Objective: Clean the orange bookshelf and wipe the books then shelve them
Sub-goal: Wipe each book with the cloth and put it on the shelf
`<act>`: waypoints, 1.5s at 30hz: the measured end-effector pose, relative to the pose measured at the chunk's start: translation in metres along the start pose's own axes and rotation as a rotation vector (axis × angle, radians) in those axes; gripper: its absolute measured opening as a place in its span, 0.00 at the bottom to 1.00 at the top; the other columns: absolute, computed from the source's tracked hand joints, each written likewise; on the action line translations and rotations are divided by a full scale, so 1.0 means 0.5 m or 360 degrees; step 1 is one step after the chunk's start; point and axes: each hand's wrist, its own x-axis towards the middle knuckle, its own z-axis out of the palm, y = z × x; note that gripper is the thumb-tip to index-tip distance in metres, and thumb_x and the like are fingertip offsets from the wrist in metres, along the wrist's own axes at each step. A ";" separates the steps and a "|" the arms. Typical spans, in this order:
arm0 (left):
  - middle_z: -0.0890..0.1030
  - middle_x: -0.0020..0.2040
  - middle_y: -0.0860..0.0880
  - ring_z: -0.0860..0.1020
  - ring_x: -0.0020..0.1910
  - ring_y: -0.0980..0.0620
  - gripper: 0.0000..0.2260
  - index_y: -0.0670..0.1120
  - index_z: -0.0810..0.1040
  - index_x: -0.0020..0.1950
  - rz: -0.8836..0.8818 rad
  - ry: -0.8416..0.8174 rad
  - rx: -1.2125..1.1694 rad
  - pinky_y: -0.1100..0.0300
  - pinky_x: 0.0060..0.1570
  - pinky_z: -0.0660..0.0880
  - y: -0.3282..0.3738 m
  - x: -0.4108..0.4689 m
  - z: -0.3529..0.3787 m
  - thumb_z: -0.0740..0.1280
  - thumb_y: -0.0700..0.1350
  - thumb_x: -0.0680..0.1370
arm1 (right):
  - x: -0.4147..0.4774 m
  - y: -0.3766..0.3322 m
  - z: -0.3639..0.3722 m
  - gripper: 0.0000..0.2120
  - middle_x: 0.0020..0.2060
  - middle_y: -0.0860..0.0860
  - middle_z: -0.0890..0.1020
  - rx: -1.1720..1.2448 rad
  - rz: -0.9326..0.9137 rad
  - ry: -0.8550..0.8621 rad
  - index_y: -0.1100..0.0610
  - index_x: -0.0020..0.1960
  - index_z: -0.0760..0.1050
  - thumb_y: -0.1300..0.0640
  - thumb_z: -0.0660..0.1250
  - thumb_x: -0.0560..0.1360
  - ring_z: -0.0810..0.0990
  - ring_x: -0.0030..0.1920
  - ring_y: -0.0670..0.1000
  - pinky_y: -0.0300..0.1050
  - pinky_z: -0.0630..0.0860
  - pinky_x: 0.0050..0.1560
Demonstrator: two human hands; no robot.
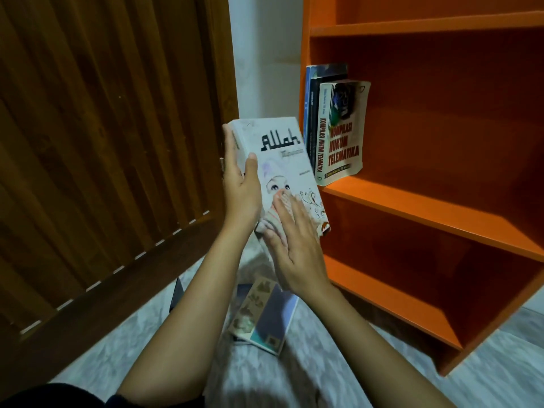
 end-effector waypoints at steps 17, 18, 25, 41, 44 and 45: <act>0.69 0.72 0.48 0.73 0.66 0.48 0.19 0.53 0.66 0.71 -0.0270 -0.0365 -0.0410 0.50 0.62 0.73 -0.008 -0.010 -0.027 0.56 0.39 0.82 | 0.188 0.034 -0.097 0.24 0.76 0.51 0.59 -0.0597 -0.0711 0.0019 0.49 0.75 0.60 0.45 0.50 0.80 0.52 0.76 0.50 0.59 0.42 0.74; 0.69 0.72 0.49 0.72 0.67 0.48 0.19 0.53 0.66 0.71 -0.0261 -0.0317 -0.0381 0.50 0.63 0.72 -0.009 -0.010 -0.023 0.56 0.39 0.82 | 0.202 0.042 -0.102 0.24 0.76 0.51 0.59 -0.0566 -0.0635 0.0050 0.49 0.75 0.60 0.45 0.50 0.80 0.52 0.76 0.50 0.59 0.42 0.74; 0.68 0.72 0.52 0.73 0.65 0.53 0.19 0.50 0.63 0.73 -0.0173 0.0005 -0.0328 0.55 0.56 0.77 -0.019 -0.021 0.012 0.55 0.40 0.82 | 0.158 0.075 -0.076 0.22 0.76 0.46 0.57 -0.0176 0.0283 0.0443 0.43 0.75 0.55 0.45 0.50 0.82 0.51 0.76 0.48 0.58 0.56 0.73; 0.77 0.63 0.50 0.78 0.60 0.49 0.18 0.53 0.65 0.72 -0.0332 0.0508 -0.0507 0.56 0.50 0.79 -0.043 0.022 0.025 0.56 0.42 0.82 | 0.003 0.169 -0.066 0.18 0.63 0.56 0.77 -0.0611 -0.0941 0.0111 0.50 0.66 0.69 0.47 0.49 0.81 0.71 0.66 0.53 0.54 0.62 0.65; 0.78 0.58 0.55 0.79 0.55 0.54 0.18 0.51 0.65 0.72 -0.0290 0.0525 -0.0511 0.61 0.45 0.78 -0.037 0.035 0.044 0.56 0.41 0.82 | 0.013 0.214 -0.086 0.18 0.64 0.57 0.76 -0.0506 -0.0569 0.0320 0.51 0.66 0.68 0.48 0.47 0.82 0.69 0.67 0.52 0.54 0.62 0.66; 0.78 0.57 0.55 0.79 0.54 0.54 0.18 0.50 0.65 0.72 -0.0276 0.0528 -0.0514 0.61 0.45 0.78 -0.036 0.040 0.051 0.56 0.40 0.82 | 0.018 0.224 -0.092 0.18 0.66 0.56 0.75 -0.0432 -0.0411 0.0376 0.51 0.67 0.68 0.48 0.49 0.82 0.68 0.68 0.51 0.54 0.62 0.66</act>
